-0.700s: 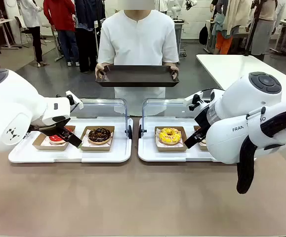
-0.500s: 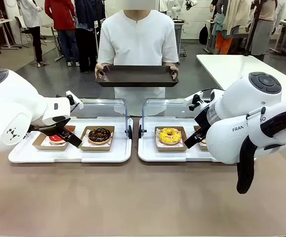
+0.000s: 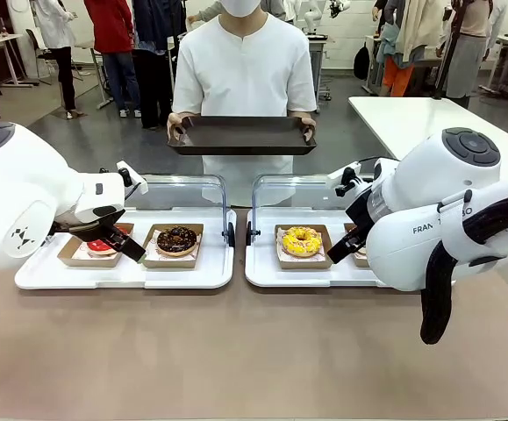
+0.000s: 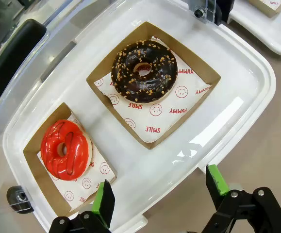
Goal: Provide the desired donut to the person.
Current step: Pick up and lift the Paper togo box containing the Donut pointed at by the person.
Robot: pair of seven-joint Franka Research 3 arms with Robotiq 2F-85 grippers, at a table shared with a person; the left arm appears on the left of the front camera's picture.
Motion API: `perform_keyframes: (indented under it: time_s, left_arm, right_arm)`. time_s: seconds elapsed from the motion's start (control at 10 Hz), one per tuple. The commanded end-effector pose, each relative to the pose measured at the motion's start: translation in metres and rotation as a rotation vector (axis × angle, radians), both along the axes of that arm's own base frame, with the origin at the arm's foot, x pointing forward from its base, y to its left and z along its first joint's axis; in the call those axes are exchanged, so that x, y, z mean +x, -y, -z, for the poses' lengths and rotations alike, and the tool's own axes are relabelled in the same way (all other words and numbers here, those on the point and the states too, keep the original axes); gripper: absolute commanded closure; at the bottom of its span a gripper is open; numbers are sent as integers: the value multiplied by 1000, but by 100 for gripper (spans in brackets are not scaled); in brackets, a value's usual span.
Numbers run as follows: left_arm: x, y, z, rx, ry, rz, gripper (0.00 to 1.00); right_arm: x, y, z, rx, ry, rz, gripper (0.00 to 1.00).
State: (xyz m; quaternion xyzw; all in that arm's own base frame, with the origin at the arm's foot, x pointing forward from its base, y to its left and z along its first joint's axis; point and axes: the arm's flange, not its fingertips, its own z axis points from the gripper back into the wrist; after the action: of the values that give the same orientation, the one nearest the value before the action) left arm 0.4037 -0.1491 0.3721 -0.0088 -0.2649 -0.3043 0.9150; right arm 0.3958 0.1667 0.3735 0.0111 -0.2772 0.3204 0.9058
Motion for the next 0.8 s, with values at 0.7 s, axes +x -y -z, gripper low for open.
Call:
perform_keyframes:
  time_s: [0.7]
  left_arm:
    - [0,0,0,0,0,0,0]
  right_arm:
    - [0,0,0,0,0,0,0]
